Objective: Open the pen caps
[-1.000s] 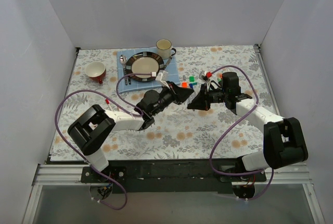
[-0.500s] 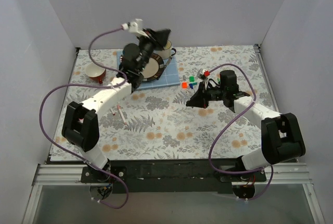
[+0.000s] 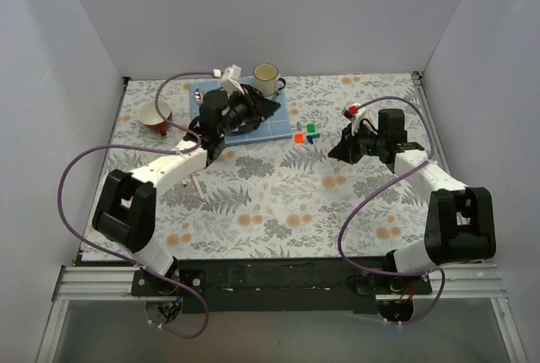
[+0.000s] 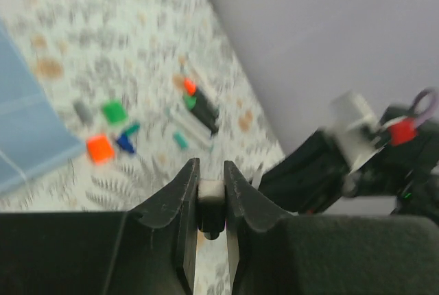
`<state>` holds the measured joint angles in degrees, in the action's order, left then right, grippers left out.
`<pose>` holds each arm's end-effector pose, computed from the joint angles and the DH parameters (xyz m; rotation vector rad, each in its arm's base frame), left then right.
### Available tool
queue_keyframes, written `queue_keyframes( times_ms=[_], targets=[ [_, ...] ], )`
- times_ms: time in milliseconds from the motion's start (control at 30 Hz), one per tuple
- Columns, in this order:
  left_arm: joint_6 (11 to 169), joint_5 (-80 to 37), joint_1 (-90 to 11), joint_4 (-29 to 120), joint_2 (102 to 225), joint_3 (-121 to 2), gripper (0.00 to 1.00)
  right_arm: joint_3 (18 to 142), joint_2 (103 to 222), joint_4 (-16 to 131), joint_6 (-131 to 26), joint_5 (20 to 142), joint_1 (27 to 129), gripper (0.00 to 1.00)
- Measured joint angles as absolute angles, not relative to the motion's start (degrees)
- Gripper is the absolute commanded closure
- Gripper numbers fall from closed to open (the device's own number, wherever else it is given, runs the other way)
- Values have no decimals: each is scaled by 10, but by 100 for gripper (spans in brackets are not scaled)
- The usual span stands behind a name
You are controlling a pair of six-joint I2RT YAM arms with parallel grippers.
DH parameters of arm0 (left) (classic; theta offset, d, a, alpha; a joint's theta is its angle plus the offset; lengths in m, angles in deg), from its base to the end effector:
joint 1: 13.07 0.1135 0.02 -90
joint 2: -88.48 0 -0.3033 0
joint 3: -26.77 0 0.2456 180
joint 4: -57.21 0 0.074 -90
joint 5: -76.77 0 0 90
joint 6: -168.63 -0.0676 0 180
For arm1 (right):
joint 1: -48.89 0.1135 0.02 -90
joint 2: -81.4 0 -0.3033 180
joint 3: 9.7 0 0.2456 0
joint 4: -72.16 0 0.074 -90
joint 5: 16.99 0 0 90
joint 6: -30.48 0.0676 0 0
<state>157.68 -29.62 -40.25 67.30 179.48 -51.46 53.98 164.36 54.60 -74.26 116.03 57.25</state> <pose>0.3502 -0.2013 0.3560 -0.5883 1.7989 -1.5932 0.3034 0.0912 0.2594 -0.8153 1.9485 0.7577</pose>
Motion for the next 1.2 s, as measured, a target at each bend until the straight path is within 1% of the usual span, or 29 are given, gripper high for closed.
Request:
queue_keyframes(
  times_ms=[67,133,267,367,433,467,533,633,733,967,1033,1100,1133,1200],
  targets=[
    [1582,-306,-427,633,1827,-500,100,550,1644,535,-754,1135,559,99],
    [1581,-309,-459,587,1874,-513,100,554,1644,533,-762,1122,552,99],
    [1558,-297,-511,487,1998,-609,100,555,1644,515,-769,1112,533,99],
    [1535,-268,-531,415,2076,-694,100,555,1644,508,-771,1111,521,99],
    [1521,-244,-537,375,2116,-740,100,555,1647,508,-772,1111,516,99],
    [1515,-232,-539,356,2130,-758,97,556,1649,506,-773,1111,514,99],
    [1505,-205,-540,320,2150,-791,96,558,1654,504,-774,1111,513,99],
    [1489,-167,-540,280,2174,-840,91,558,1658,503,-775,1111,513,99],
    [1475,-133,-540,248,2189,-879,80,559,1660,497,-777,1111,513,99],
    [1455,-88,-540,198,2195,-924,62,566,1662,488,-778,1108,507,99],
    [1450,-79,-540,189,2195,-930,61,566,1663,487,-778,1106,502,99],
    [1445,-73,-540,184,2195,-932,58,567,1663,487,-778,1103,498,99],
    [1441,-70,-540,181,2194,-932,54,568,1665,487,-779,1102,498,99],
    [1433,-64,-540,173,2190,-931,52,569,1670,487,-781,1094,496,99]
  ],
)
